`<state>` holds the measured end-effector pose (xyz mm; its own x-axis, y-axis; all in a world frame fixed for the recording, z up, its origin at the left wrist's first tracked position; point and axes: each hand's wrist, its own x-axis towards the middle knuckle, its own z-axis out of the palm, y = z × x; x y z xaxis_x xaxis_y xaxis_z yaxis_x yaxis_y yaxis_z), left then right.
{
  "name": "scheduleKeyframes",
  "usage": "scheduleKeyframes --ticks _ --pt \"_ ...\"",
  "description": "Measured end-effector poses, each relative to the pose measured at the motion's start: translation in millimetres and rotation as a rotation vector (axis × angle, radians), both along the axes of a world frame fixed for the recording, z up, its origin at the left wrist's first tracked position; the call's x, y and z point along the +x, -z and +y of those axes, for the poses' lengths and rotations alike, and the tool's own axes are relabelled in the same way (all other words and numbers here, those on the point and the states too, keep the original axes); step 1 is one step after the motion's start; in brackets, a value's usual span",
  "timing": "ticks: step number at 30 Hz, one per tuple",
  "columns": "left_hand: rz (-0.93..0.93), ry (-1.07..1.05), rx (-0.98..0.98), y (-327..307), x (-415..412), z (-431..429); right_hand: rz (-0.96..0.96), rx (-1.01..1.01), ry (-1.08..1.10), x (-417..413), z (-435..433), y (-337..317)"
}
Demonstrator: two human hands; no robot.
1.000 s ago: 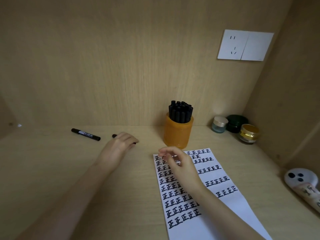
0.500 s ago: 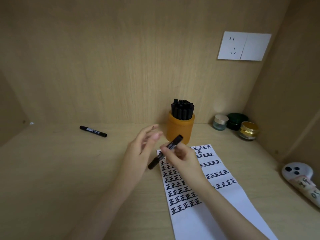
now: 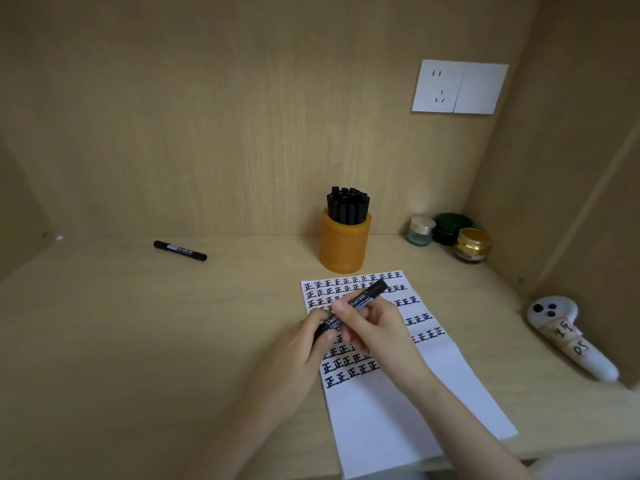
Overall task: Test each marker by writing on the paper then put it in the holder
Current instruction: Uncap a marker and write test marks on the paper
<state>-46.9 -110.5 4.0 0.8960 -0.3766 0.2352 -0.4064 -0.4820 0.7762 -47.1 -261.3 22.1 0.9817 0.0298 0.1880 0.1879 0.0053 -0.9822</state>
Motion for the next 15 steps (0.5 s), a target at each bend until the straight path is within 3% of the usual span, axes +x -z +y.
scheduleKeyframes --ticks 5,10,15 --pt "-0.007 0.012 -0.049 1.5 -13.2 -6.8 0.033 -0.004 -0.024 -14.6 -3.3 1.9" --pt "0.107 0.081 -0.169 2.7 -18.9 -8.6 0.015 -0.01 -0.048 -25.8 -8.4 3.6" --pt "0.115 0.073 -0.16 1.5 -24.0 -9.0 0.027 0.058 0.045 -31.1 -10.1 6.5"
